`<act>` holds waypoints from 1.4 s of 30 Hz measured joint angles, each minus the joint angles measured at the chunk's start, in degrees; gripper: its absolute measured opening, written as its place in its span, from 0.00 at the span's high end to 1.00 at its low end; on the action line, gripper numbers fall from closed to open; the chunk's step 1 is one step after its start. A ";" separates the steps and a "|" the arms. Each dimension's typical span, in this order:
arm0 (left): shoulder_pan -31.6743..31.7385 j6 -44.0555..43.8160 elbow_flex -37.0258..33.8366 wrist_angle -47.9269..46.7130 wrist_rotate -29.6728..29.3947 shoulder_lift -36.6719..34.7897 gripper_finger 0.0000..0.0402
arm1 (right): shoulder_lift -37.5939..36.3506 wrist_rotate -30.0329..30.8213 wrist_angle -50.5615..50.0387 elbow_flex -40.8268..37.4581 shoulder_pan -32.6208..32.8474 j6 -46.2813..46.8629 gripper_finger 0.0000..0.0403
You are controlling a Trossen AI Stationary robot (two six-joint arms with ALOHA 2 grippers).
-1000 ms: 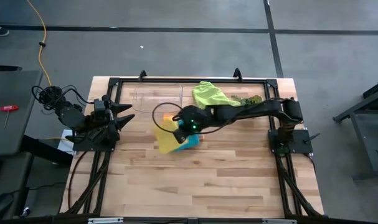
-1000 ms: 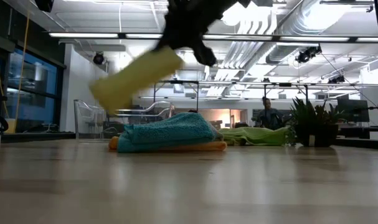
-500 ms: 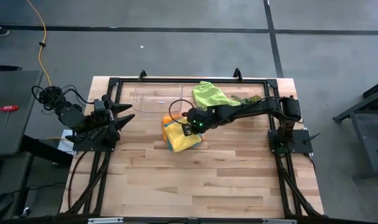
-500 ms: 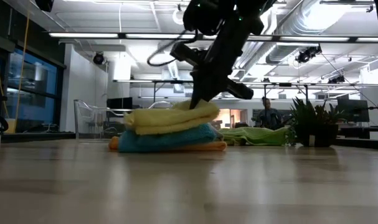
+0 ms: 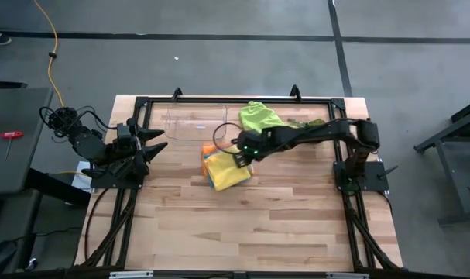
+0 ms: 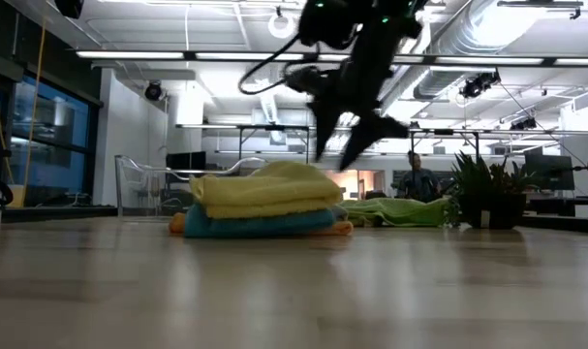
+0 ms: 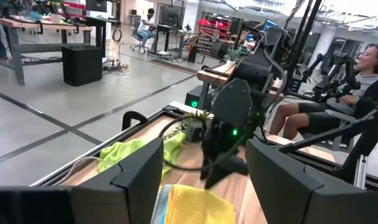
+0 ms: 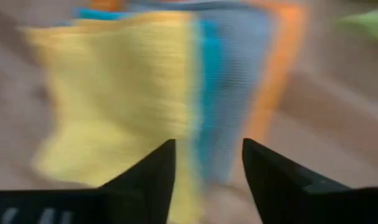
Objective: Fold microfiber towels
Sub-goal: Fold the green towel
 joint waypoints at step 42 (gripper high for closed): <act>0.00 -2.19 0.00 -0.17 -1.63 -0.02 0.46 | 9.85 1.74 -9.42 1.31 -25.66 -15.93 0.78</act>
